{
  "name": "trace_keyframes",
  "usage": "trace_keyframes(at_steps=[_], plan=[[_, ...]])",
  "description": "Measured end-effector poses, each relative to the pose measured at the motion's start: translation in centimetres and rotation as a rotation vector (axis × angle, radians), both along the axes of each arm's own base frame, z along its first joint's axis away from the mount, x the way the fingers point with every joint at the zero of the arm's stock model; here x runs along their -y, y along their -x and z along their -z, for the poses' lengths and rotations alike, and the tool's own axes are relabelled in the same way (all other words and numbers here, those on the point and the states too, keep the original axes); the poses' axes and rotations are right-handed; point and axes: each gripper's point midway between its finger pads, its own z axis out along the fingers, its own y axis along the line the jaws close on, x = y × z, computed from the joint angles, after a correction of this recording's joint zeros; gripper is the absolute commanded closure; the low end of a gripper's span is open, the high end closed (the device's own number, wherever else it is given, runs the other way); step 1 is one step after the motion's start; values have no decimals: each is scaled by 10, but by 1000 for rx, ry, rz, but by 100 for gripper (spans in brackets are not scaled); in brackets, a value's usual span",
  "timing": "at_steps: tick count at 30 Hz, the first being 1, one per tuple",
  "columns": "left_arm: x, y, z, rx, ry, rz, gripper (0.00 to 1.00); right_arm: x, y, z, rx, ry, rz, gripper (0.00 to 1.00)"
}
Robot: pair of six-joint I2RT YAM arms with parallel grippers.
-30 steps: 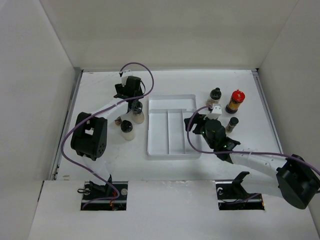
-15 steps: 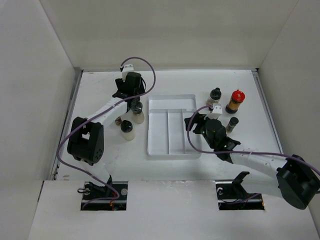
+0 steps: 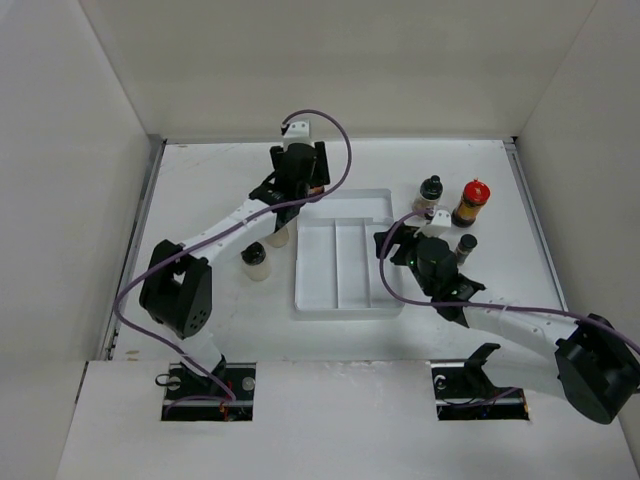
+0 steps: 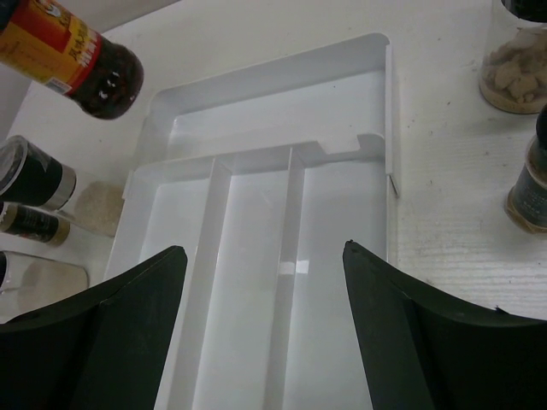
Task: Organize the condiment bottles
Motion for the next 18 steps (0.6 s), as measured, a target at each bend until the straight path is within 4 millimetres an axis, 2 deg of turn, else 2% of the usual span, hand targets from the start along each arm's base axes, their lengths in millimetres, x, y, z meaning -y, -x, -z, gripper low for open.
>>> trace_keyframes(at_steps=[3,12,15,18], plan=[[8,-3,13,-14,-5,14,63,3,-2,-1,3,-3,10,20],[21,-12,72,-105,-52,40,62,5,-3,-1,5,-4,16,19],[23,-12,82,-121,-56,45,60,5,-3,-1,6,-5,16,19],[26,-11,85,-117,-45,50,53,5,-3,-1,6,-5,16,18]])
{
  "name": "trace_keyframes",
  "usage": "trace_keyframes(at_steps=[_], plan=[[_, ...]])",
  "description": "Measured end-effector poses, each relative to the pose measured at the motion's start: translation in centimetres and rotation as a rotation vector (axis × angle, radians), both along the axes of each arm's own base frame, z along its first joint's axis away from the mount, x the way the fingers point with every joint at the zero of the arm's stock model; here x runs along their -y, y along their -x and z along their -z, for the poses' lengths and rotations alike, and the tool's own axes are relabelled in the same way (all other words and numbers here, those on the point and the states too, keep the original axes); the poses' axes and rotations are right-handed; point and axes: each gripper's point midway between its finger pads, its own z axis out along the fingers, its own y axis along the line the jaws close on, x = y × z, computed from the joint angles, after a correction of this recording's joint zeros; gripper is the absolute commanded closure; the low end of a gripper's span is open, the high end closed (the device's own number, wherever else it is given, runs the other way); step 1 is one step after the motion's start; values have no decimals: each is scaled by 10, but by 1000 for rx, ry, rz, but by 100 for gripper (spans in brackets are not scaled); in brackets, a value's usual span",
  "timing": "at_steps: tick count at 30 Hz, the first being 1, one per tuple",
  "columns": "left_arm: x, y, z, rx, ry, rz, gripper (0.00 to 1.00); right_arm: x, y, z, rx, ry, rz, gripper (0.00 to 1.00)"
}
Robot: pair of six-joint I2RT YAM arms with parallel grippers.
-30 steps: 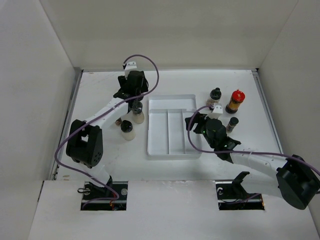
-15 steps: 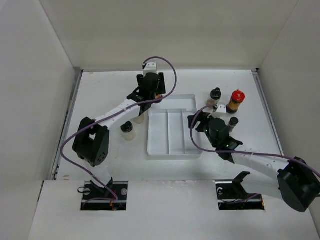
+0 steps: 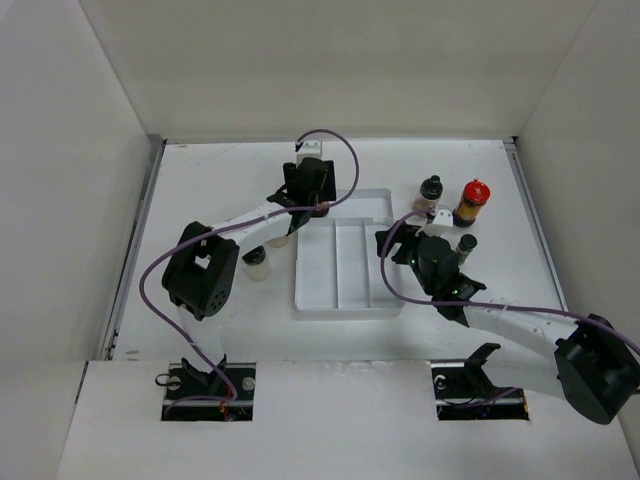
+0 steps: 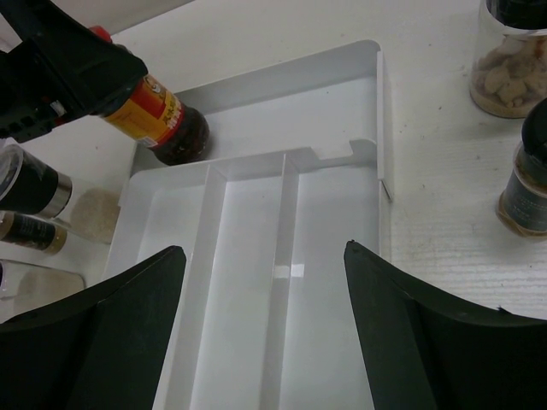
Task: Organize the condiment bottles
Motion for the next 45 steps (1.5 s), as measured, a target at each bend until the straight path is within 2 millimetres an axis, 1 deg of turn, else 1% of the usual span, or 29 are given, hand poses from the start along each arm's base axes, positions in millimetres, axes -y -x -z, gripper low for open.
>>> trace_keyframes(at_steps=[4,6,9,10,11,12,14,15,16,18,20,22,25,27,28,29,30,31,32,33,34,35,38,39,41,43,45], plan=[[-1,5,11,-12,6,-3,40,1,0,0,0,0,3,18],[-3,6,17,-14,5,-11,32,2,-1,0,0,-2,6,18],[0,5,14,10,16,-16,19,6,-1,1,0,-10,11,18],[0,4,12,21,21,-18,14,7,0,1,0,-12,11,20],[2,3,8,36,31,-18,10,8,0,0,3,-13,14,23],[3,3,4,49,38,-17,6,9,0,-2,8,-19,15,28],[4,5,-5,75,54,-18,0,11,2,-6,19,-28,17,47],[4,6,-9,87,62,-18,0,12,3,-9,27,-34,17,55],[4,8,-15,105,74,-17,0,13,3,-13,36,-44,19,65],[5,12,-32,146,106,-13,0,17,4,-23,59,-65,25,75],[6,19,-56,206,149,-6,0,22,6,-35,79,-77,34,82],[7,26,-84,268,195,1,0,31,7,-47,91,-81,56,84],[2,46,-130,371,272,8,0,54,1,-73,115,-90,127,84],[-4,64,-154,429,325,17,2,77,-7,-89,125,-87,202,81],[-7,76,-164,454,356,22,9,91,-12,-96,124,-82,246,76],[-8,86,-170,468,383,30,16,105,-17,-100,121,-76,291,70],[-8,97,-173,479,412,43,24,118,-21,-102,114,-68,333,61],[-7,108,-171,478,432,57,33,132,-24,-101,103,-57,378,51],[-4,117,-166,470,445,76,39,144,-27,-99,89,-43,420,40],[1,127,-156,452,452,97,44,158,-30,-94,69,-22,465,32],[6,136,-144,429,454,123,46,169,-32,-89,47,-2,501,24],[10,144,-128,397,447,145,48,182,-35,-82,16,26,540,19],[23,173,-78,295,421,226,47,207,-44,-64,-67,89,618,12],[26,184,-61,261,410,254,45,213,-47,-58,-91,105,633,11],[34,207,-35,205,398,317,41,221,-56,-49,-137,134,651,8],[45,227,-21,170,400,383,37,226,-66,-40,-175,162,657,5],[58,244,-15,157,419,453,30,227,-77,-32,-208,184,651,3]])
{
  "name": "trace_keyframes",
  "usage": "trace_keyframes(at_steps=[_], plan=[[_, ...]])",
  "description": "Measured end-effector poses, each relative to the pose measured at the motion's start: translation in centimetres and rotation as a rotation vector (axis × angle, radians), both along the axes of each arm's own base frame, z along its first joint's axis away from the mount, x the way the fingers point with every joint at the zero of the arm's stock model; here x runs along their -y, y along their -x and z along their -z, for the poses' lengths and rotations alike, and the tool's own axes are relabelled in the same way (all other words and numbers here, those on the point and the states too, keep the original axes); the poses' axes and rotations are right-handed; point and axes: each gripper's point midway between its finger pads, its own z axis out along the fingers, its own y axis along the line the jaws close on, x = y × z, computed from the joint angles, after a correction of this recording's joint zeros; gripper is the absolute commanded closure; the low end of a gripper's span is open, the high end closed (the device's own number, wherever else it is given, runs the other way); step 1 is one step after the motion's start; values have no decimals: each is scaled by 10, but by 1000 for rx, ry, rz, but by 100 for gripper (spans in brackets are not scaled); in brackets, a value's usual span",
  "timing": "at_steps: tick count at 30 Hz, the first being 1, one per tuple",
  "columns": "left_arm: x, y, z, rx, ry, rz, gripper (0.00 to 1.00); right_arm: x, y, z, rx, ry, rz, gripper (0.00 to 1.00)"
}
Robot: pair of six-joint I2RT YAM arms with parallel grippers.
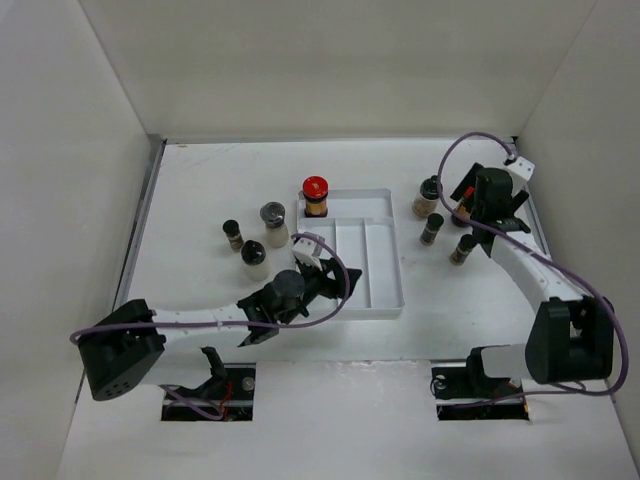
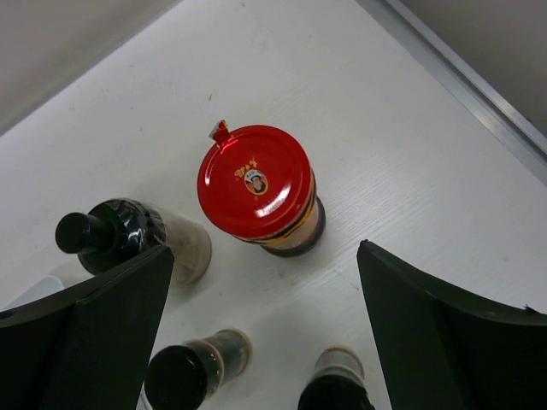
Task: Organize the condiment bottles
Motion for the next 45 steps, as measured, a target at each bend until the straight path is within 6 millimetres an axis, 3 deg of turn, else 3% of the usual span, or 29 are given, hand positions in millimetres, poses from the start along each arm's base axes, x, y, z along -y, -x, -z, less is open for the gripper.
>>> trace_keyframes(at_steps=[5,9,13,18,23,28,32,38,41,45], plan=[[27,20,12,4,46,121,23,-3,-30,18,-75,14,-32,3],[26,33,30,-14,52,165,21,5,-46,32,-116,19,-23,5],[25,35,26,-5,78,172,21,18,-49,52,-168,21,3,7],[26,34,12,21,121,172,21,20,-56,67,-211,28,3,18],[27,34,9,24,132,171,21,21,-57,69,-223,41,1,42],[27,33,8,25,138,169,21,22,-49,64,-213,41,4,50],[26,32,8,27,141,163,21,26,-32,33,-164,55,22,52],[19,34,12,25,137,157,21,23,-11,-76,85,103,40,54],[13,33,13,27,147,139,21,-2,-8,-129,201,118,-11,54],[-4,30,4,51,182,83,21,-73,-15,-167,292,99,-184,55]])
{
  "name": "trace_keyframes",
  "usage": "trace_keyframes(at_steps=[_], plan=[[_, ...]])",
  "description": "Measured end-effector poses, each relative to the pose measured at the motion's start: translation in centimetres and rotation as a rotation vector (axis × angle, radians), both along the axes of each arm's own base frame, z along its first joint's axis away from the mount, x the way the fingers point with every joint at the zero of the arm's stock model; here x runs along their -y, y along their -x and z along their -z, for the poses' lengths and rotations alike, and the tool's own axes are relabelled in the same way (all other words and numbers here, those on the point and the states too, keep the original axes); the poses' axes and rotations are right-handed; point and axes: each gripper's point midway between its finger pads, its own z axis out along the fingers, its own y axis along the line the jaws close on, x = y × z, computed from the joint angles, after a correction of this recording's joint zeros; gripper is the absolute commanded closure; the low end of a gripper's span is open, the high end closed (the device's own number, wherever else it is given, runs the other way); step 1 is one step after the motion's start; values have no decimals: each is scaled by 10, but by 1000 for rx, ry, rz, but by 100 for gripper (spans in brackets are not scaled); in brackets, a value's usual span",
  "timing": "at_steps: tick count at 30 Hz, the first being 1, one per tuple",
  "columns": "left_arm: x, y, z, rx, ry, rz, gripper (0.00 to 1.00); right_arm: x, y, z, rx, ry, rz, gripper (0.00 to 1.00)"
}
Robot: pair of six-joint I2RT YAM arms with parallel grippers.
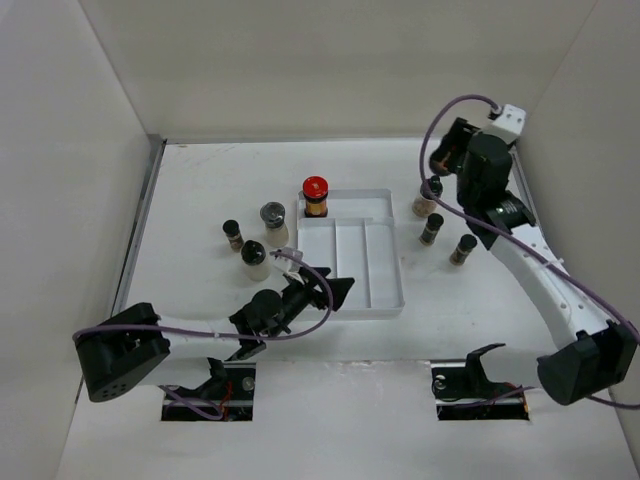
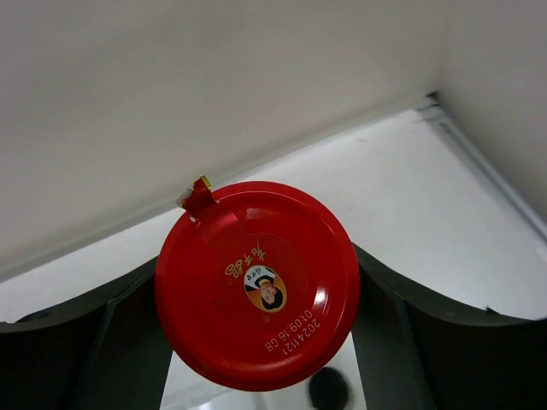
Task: Organize the condiment bottles
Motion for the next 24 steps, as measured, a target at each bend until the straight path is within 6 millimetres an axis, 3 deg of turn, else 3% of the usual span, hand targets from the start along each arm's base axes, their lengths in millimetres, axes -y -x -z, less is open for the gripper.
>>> trace_keyframes(at_steps=[3,5,7,10,13,17,20,24], plan=[[-13,-3,-16,28,51,-45,21,-61,-9,-1,-3,-1,-142,55],[-21,-3,-26,45,83,-67,21,-99,-18,11,-25,3,-222,55],[-29,-4,-36,66,115,-88,21,-134,-29,35,-72,15,-292,55],[-43,-7,-49,93,156,-128,21,-171,-45,78,-159,44,-352,55],[-58,-11,-57,111,186,-173,21,-194,-57,122,-239,71,-383,55],[-70,-16,-61,120,205,-219,21,-211,-68,165,-313,91,-400,55],[-71,-18,-58,115,197,-229,21,-218,-77,182,-335,90,-399,55],[-69,-20,-48,99,168,-231,21,-227,-87,190,-318,73,-398,55]])
